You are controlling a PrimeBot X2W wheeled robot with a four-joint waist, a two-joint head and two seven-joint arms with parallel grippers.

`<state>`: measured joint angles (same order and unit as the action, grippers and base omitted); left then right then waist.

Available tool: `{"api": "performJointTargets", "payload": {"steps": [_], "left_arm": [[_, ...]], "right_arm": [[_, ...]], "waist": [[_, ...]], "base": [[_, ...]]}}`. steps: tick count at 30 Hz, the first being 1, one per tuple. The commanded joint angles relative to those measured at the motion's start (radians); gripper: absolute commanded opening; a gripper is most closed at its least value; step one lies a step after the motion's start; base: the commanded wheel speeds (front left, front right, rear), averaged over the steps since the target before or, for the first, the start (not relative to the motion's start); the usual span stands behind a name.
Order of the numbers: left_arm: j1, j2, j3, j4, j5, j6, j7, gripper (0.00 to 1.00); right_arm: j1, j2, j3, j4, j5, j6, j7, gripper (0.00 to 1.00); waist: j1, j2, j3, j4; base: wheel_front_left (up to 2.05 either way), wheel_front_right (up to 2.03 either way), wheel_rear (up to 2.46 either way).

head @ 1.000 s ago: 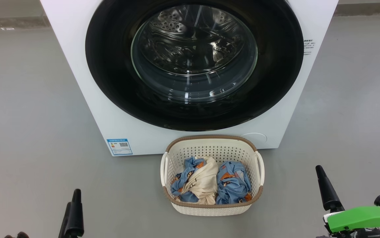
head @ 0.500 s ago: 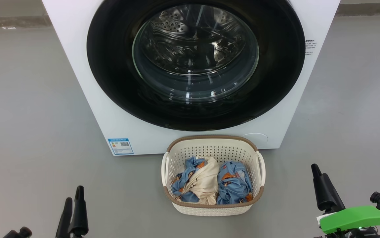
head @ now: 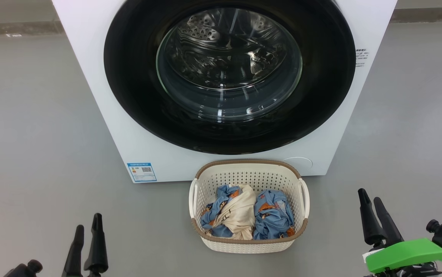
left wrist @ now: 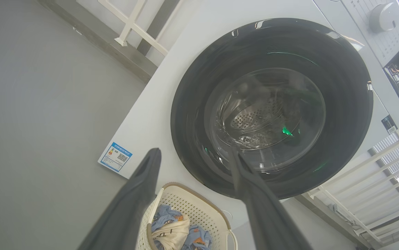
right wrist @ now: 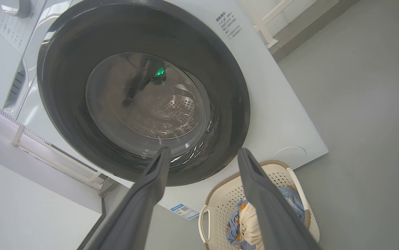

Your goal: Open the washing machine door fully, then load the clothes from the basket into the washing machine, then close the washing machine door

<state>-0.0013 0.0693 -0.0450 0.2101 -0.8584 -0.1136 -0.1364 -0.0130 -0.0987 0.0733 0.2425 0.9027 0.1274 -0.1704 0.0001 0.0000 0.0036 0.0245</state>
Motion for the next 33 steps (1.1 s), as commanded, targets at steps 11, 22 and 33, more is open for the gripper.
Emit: {"api": "performJointTargets", "payload": {"steps": [11, 22, 33], "left_arm": [[-0.020, 0.005, 0.015, -0.039, 0.143, -0.007, -0.040, 1.00], [-0.026, 0.006, 0.023, 0.000, 0.265, -0.010, -0.067, 1.00], [-0.036, 0.011, 0.020, 0.005, 0.380, -0.013, -0.092, 1.00]], "right_arm": [[-0.029, -0.003, 0.015, -0.042, -0.151, 0.003, -0.032, 1.00], [-0.026, 0.004, 0.001, -0.043, -0.283, 0.003, -0.051, 1.00], [-0.017, 0.014, -0.014, -0.048, -0.402, 0.003, -0.068, 1.00]], "waist": [[-0.0001, 0.0000, 0.001, 0.004], [-0.0001, 0.0000, 0.009, 0.011], [-0.0001, 0.0000, 0.021, 0.014]], "base": [[0.00, 0.00, 0.00], [0.00, 0.00, 0.00], [0.00, 0.00, 0.00]]}}
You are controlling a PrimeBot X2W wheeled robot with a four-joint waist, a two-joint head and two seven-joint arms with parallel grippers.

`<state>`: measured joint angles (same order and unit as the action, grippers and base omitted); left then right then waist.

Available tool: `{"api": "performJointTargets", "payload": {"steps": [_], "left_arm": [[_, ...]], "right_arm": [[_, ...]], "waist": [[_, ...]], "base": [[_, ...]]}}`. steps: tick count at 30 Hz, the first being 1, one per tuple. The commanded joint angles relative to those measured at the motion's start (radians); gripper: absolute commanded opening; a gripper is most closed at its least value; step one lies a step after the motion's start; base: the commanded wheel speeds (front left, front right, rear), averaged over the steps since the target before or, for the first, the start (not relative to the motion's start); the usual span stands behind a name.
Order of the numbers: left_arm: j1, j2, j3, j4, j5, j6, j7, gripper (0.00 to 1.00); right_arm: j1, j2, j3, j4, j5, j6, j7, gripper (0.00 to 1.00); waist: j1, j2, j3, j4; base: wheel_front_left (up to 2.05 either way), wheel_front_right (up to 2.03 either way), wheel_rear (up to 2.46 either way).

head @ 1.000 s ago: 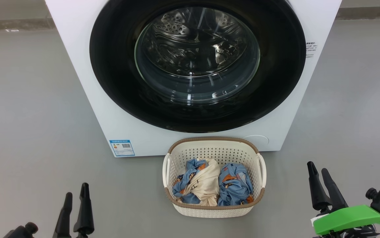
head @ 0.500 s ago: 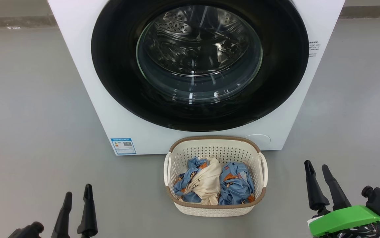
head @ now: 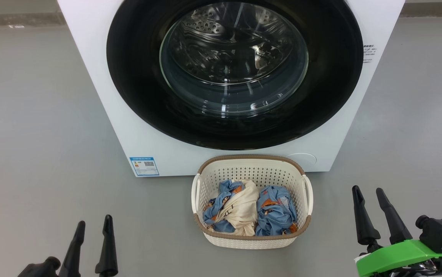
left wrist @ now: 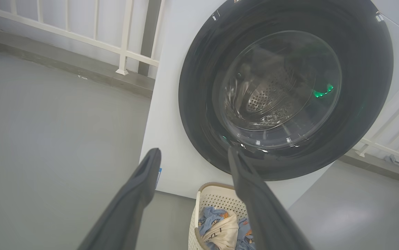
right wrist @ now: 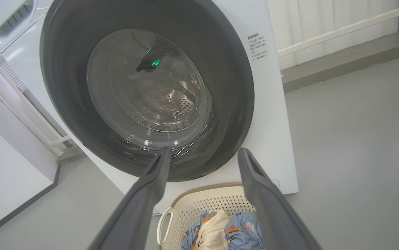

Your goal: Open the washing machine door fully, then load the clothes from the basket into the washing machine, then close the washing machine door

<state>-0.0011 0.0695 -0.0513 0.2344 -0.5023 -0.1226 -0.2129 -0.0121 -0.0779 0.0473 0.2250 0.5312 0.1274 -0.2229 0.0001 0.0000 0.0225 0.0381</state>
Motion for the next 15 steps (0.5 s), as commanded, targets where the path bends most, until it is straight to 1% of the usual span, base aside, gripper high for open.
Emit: {"api": "performJointTargets", "payload": {"steps": [1, 13, 15], "left_arm": [[-0.038, 0.012, 0.027, -0.021, 0.035, -0.004, -0.018, 1.00], [-0.044, 0.011, 0.034, -0.022, 0.172, -0.008, -0.047, 1.00], [-0.042, 0.011, 0.034, -0.018, 0.179, -0.008, -0.049, 1.00]], "right_arm": [[-0.018, -0.005, 0.011, -0.032, -0.043, 0.003, -0.017, 1.00], [-0.011, 0.004, -0.012, -0.038, -0.181, 0.003, -0.038, 1.00], [-0.007, 0.005, -0.019, -0.039, -0.189, 0.003, -0.039, 1.00]], "waist": [[-0.0001, 0.0000, 0.004, 0.000], [-0.0001, 0.0000, 0.002, 0.010], [-0.0001, 0.0000, 0.000, 0.011]], "base": [[0.00, 0.00, 0.00], [0.00, 0.00, 0.00], [0.00, 0.00, 0.00]]}}
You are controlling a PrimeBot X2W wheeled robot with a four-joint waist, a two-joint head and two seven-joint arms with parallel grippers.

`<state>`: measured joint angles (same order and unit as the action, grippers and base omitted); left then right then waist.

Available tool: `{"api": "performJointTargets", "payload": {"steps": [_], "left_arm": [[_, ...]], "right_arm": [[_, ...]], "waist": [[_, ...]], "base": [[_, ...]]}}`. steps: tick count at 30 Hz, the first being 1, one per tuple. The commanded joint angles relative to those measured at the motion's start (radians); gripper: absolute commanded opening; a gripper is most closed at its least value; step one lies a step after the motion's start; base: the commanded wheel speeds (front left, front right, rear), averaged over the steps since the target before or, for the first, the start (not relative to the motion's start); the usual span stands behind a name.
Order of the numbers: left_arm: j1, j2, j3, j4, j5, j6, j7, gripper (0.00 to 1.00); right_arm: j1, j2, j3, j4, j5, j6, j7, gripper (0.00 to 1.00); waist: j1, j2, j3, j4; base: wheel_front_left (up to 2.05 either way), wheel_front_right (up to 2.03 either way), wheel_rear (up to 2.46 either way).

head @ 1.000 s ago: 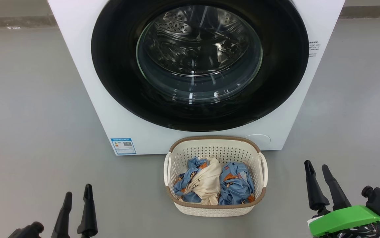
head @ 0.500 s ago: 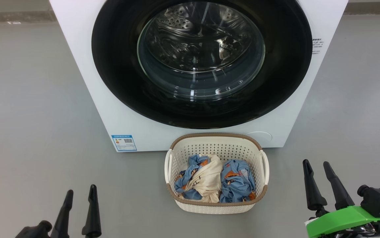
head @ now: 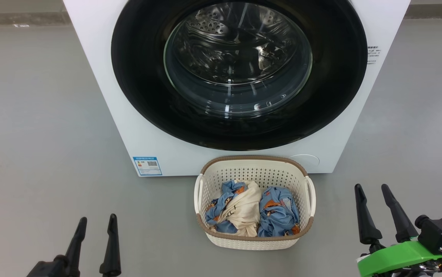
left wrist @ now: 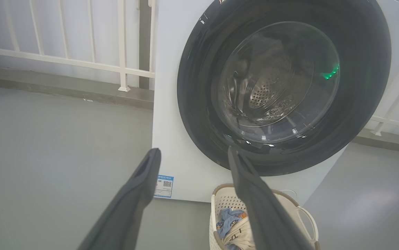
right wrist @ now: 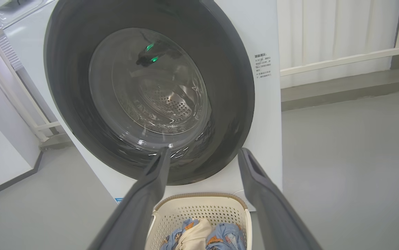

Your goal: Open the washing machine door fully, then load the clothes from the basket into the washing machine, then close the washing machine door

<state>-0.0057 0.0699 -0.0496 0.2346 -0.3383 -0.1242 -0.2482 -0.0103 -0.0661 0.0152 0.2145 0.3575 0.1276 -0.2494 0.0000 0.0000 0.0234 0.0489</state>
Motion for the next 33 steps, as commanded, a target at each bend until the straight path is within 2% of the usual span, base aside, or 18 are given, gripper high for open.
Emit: {"api": "performJointTargets", "payload": {"steps": [1, 22, 33], "left_arm": [[-0.037, 0.010, 0.031, -0.018, 0.014, -0.007, -0.014, 1.00], [-0.041, 0.017, 0.046, 0.005, 0.025, -0.007, -0.014, 1.00], [-0.048, 0.010, 0.049, 0.003, 0.038, -0.007, -0.014, 1.00]], "right_arm": [[-0.007, -0.006, 0.010, -0.028, -0.014, 0.003, -0.012, 1.00], [0.014, 0.002, -0.012, -0.030, -0.013, 0.003, -0.012, 1.00], [0.010, 0.006, -0.016, -0.035, -0.011, 0.003, -0.012, 1.00]], "waist": [[0.0000, 0.0000, -0.002, 0.001], [0.0000, 0.0000, -0.005, -0.007], [0.0000, 0.0000, 0.007, -0.011]], "base": [[0.00, 0.00, 0.00], [0.02, 0.02, -0.04], [0.68, 0.68, -1.35]]}}
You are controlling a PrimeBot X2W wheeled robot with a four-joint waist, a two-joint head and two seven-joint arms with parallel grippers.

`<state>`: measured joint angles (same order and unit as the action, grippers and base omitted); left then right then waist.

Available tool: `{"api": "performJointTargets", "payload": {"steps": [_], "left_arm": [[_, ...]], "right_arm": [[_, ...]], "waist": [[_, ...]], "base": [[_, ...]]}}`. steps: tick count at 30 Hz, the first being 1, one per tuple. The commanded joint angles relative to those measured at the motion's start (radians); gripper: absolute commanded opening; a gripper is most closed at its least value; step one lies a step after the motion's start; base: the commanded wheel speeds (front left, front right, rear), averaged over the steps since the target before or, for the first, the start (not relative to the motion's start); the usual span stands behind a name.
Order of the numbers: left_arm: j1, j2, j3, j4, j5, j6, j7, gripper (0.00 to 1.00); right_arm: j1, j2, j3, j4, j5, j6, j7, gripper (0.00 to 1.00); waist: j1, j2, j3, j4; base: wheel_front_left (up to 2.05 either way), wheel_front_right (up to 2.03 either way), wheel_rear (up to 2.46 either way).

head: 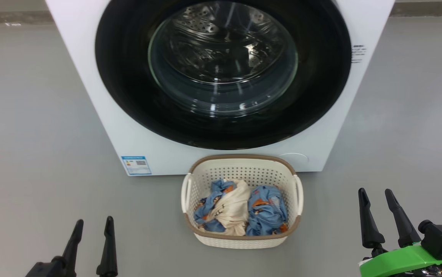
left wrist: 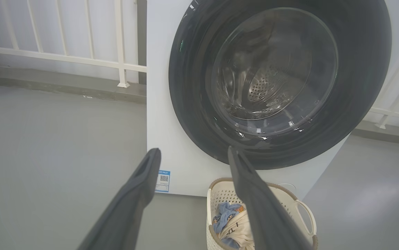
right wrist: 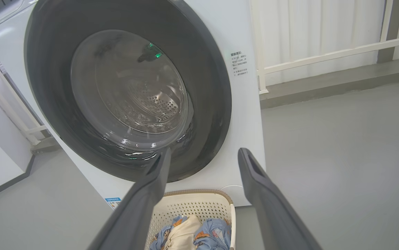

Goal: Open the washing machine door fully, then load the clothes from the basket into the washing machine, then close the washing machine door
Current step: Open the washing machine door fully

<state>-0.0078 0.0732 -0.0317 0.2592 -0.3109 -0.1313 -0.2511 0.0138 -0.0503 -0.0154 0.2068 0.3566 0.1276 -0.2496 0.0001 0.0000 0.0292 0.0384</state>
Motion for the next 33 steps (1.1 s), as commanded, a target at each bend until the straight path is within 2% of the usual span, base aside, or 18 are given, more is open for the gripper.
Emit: {"api": "performJointTargets", "payload": {"steps": [1, 18, 22, 33], "left_arm": [[-0.047, 0.007, 0.031, -0.023, 0.011, 0.001, -0.011, 1.00], [-0.086, 0.015, 0.022, -0.027, 0.002, 0.001, -0.011, 1.00], [-0.091, 0.010, 0.023, -0.046, -0.040, 0.001, -0.011, 1.00], [-0.095, 0.019, 0.014, -0.044, -0.052, 0.001, -0.011, 1.00]], "right_arm": [[-0.016, -0.009, 0.015, -0.029, -0.010, 0.003, -0.012, 1.00], [-0.048, -0.005, 0.010, -0.037, -0.012, 0.003, -0.012, 1.00], [-0.048, -0.004, 0.009, -0.036, -0.010, 0.003, -0.012, 1.00], [-0.055, -0.002, 0.004, -0.038, -0.006, 0.003, -0.012, 1.00]], "waist": [[0.0000, 0.0000, 0.004, -0.001], [0.0000, 0.0000, 0.050, -0.006], [0.0000, 0.0000, 0.051, -0.005], [0.0000, 0.0000, 0.057, 0.000]], "base": [[1.15, 1.15, -2.30], [1.23, 1.23, -2.46], [1.17, 1.17, -2.34], [0.63, 0.63, -1.25]]}}
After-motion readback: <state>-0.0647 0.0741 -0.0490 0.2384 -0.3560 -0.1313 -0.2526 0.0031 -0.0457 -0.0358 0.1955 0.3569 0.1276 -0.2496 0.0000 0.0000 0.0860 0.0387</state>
